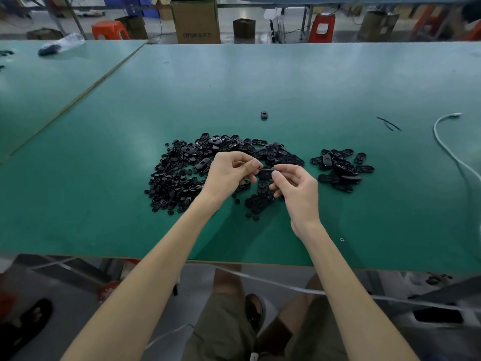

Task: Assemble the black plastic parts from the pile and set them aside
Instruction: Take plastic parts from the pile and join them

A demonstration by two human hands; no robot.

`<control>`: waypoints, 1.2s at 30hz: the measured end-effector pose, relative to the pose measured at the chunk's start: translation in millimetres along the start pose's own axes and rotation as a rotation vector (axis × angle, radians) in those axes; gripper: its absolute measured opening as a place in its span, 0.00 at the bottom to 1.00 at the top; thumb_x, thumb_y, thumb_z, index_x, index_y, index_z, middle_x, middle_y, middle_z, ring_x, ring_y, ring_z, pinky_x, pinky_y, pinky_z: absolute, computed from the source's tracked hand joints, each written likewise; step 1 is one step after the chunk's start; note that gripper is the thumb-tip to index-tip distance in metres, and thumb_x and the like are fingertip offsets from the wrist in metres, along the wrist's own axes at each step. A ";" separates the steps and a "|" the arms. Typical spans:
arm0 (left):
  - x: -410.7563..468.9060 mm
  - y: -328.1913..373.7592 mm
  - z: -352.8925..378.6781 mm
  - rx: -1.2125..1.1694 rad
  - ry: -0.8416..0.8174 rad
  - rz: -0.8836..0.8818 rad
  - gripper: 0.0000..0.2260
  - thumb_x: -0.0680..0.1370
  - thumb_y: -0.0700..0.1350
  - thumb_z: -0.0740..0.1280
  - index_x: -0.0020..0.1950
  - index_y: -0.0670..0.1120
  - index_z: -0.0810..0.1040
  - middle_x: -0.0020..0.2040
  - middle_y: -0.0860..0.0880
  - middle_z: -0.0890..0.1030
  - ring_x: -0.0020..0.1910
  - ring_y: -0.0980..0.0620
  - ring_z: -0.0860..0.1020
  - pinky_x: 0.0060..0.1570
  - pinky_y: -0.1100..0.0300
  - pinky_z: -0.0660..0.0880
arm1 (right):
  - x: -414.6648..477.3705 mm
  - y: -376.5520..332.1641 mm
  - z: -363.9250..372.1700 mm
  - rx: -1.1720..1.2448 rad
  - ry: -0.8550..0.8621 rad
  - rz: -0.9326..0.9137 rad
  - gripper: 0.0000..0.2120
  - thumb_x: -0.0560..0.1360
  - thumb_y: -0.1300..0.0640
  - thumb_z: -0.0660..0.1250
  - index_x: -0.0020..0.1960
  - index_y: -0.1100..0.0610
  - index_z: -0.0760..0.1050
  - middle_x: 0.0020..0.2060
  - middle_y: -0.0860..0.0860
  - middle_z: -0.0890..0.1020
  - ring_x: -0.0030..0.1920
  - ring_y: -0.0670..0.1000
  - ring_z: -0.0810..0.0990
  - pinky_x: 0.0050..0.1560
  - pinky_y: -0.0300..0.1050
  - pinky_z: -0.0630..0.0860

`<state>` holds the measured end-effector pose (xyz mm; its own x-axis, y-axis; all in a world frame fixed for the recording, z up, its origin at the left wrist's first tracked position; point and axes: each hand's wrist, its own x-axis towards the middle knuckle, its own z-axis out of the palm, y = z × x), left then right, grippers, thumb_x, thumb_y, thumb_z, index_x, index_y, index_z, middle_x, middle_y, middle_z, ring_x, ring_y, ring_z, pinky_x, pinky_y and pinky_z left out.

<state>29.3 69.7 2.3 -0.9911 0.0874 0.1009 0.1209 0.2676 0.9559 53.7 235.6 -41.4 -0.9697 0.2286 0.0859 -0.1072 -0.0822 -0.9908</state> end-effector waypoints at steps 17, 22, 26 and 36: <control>-4.6 1.3 -0.1 -0.023 -0.015 -0.042 0.02 0.79 0.39 0.74 0.50 0.43 0.84 0.40 0.48 0.86 0.37 0.55 0.83 0.37 0.63 0.76 | 0.6 -0.4 0.3 0.018 0.023 0.001 0.03 0.79 0.64 0.72 0.53 0.59 0.82 0.38 0.48 0.86 0.37 0.48 0.84 0.37 0.39 0.78; -4.9 2.2 2.5 0.037 0.021 -0.028 0.01 0.78 0.40 0.74 0.48 0.44 0.85 0.35 0.53 0.84 0.34 0.56 0.81 0.35 0.65 0.75 | -0.8 -2.5 0.7 0.041 0.042 -0.003 0.03 0.79 0.65 0.71 0.53 0.61 0.82 0.42 0.52 0.87 0.39 0.49 0.86 0.37 0.40 0.79; -6.0 2.5 8.3 0.179 0.035 0.007 0.01 0.78 0.42 0.75 0.47 0.48 0.86 0.36 0.51 0.84 0.35 0.52 0.82 0.40 0.59 0.78 | -1.3 -3.7 1.3 0.061 0.040 -0.003 0.03 0.80 0.66 0.71 0.53 0.61 0.82 0.41 0.52 0.88 0.41 0.52 0.88 0.38 0.41 0.80; -8.9 0.0 15.1 0.259 0.088 0.052 0.02 0.77 0.43 0.76 0.49 0.47 0.86 0.41 0.55 0.85 0.39 0.55 0.82 0.49 0.56 0.81 | -3.8 -6.9 0.3 0.085 -0.014 -0.006 0.05 0.79 0.67 0.72 0.53 0.61 0.83 0.44 0.53 0.89 0.45 0.55 0.89 0.38 0.41 0.81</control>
<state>39.0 83.4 -2.8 -0.9829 0.0271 0.1821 0.1709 0.5024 0.8476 58.1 235.0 -34.9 -0.9719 0.2154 0.0944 -0.1312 -0.1632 -0.9778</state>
